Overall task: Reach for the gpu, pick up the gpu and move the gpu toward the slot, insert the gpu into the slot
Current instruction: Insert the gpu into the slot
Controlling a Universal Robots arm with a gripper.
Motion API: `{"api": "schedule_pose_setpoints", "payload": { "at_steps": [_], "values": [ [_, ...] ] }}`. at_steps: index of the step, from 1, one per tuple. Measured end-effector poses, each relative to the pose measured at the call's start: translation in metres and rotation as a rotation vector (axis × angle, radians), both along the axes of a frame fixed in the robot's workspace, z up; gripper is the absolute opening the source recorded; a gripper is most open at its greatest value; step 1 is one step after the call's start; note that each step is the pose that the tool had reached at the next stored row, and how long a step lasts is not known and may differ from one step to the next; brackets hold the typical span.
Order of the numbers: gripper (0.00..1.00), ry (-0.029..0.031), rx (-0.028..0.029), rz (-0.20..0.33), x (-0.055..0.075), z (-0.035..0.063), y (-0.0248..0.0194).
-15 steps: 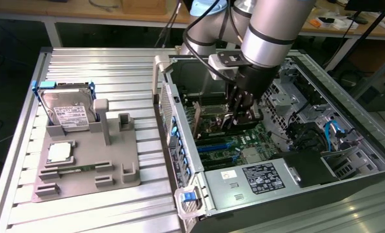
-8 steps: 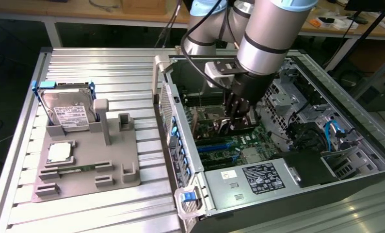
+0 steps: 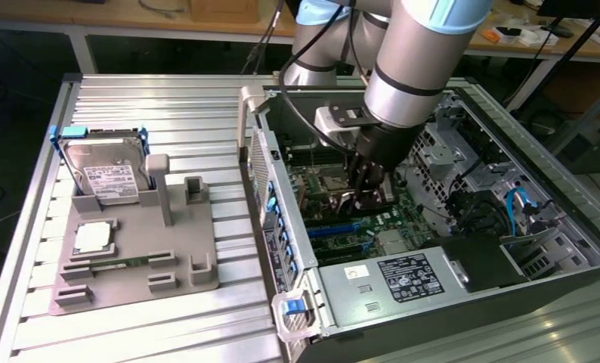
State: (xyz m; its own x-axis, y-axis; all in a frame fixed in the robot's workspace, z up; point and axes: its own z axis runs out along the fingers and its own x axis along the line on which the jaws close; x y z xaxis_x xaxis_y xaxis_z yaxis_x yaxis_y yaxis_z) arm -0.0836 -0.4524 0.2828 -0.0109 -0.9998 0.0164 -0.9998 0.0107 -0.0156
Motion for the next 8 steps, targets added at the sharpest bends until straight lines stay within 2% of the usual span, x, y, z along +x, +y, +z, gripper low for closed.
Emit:
{"api": "schedule_pose_setpoints", "payload": {
  "at_steps": [8],
  "values": [
    [0.28,-0.0001,0.0003,0.002,-0.0001,-0.0025,-0.0002]
  ]
}}
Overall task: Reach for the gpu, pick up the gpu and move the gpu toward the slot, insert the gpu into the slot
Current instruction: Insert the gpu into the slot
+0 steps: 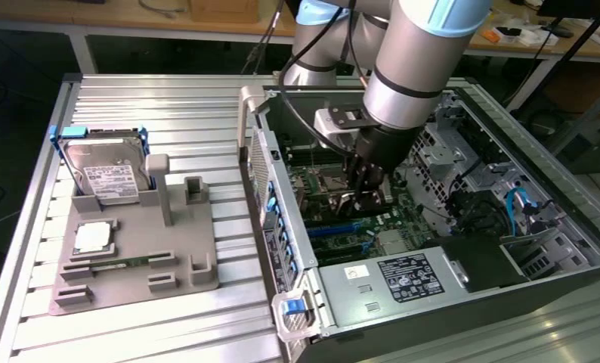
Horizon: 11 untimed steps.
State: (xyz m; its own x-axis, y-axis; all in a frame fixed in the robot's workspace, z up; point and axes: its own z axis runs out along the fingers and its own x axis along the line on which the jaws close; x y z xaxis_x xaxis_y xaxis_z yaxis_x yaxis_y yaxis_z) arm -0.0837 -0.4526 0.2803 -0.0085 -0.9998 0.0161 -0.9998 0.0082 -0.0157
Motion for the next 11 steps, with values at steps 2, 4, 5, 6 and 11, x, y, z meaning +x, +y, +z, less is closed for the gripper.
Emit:
{"api": "schedule_pose_setpoints", "payload": {
  "at_steps": [2,4,5,6,11],
  "values": [
    [0.28,0.0001,-0.0002,0.0,0.0,-0.0017,-0.0007],
    [0.28,0.0001,-0.0003,0.0,-0.0001,-0.0032,-0.0009],
    [0.28,0.0001,-0.0002,0.0,-0.0004,-0.0035,-0.0009],
    [0.28,0.0001,0.0001,0.0,-0.001,-0.004,-0.001],
    [0.28,0.0001,0.0009,0.0,-0.0033,-0.0082,-0.001]
  ]
}}
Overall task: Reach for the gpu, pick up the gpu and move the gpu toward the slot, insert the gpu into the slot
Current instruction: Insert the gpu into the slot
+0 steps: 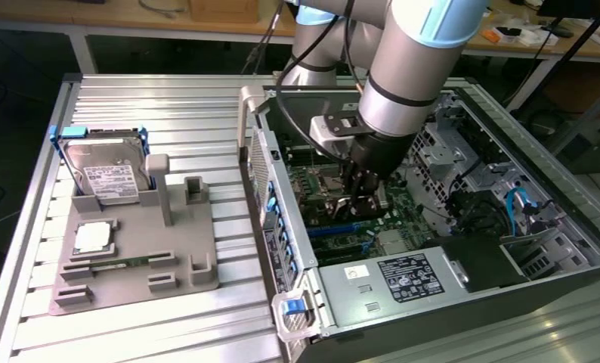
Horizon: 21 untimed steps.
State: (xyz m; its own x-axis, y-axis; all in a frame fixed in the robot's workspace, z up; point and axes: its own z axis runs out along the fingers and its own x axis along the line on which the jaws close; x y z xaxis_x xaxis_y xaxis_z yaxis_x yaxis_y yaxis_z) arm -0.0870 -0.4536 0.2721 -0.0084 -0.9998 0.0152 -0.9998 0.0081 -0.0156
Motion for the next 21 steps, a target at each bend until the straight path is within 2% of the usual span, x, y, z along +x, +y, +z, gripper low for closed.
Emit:
{"api": "schedule_pose_setpoints", "payload": {
  "at_steps": [5,21],
  "values": [
    [0.28,-0.0001,0.0,0.0,-0.0023,-0.0055,0.0],
    [0.28,-0.0003,0.0002,0.0,-0.0082,-0.0097,0.0]
  ]
}}
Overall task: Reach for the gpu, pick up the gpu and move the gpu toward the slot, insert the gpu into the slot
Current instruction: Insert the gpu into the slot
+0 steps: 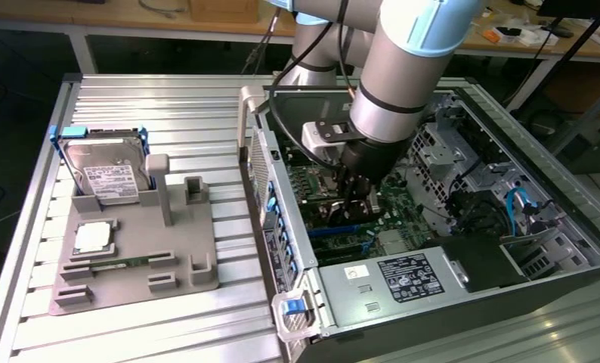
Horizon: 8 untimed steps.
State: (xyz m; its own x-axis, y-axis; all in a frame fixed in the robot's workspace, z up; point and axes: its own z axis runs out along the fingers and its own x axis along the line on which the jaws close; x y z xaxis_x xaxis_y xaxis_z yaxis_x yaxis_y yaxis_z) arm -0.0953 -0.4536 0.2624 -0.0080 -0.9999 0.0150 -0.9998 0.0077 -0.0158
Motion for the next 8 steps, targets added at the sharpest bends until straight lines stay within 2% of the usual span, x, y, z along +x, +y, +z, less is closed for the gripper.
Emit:
{"api": "schedule_pose_setpoints", "payload": {
  "at_steps": [8],
  "values": [
    [0.28,0.0003,-0.0005,0.0,-0.0007,-0.0045,-0.0001]
  ]
}}
